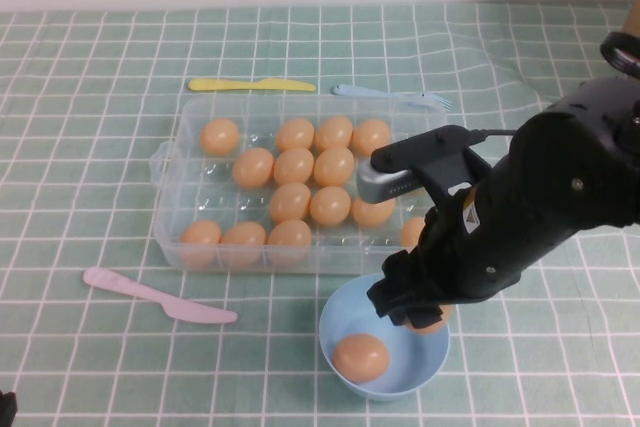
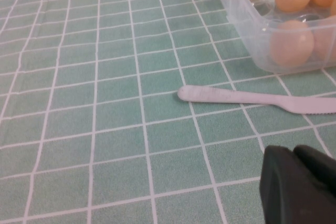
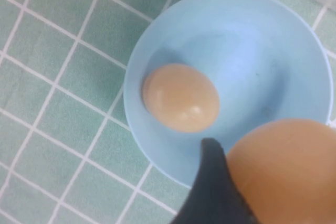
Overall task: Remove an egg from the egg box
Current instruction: Place the egg in the bowl
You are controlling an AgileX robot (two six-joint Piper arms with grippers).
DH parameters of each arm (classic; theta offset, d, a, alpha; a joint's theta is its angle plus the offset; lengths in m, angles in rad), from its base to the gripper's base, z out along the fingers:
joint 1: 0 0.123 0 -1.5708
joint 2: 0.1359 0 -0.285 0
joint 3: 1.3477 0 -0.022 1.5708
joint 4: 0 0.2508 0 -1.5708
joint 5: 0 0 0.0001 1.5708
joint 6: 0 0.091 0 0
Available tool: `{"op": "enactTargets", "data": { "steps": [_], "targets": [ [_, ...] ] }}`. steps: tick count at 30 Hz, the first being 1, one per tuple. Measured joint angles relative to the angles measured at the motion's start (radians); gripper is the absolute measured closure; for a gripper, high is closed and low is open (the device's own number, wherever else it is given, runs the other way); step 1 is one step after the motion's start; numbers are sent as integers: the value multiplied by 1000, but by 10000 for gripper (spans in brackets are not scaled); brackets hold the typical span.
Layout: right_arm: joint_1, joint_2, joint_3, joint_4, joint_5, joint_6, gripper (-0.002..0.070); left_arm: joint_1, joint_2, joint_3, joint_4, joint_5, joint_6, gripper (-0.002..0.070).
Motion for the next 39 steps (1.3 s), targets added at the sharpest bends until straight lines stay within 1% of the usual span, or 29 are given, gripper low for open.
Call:
{"op": "enactTargets", "data": {
  "steps": [4, 12, 21, 39],
  "targets": [
    [4, 14, 0, 8, -11, -7, 253, 0, 0, 0, 0, 0, 0, 678],
    [7, 90, 0, 40, -46, -95, 253, 0, 0, 0, 0, 0, 0, 678],
    [7, 134, 0, 41, -86, -103, 253, 0, 0, 0, 0, 0, 0, 678],
    [7, 191, 0, 21, -96, -103, 246, 0, 0, 0, 0, 0, 0, 678]
  ]
}}
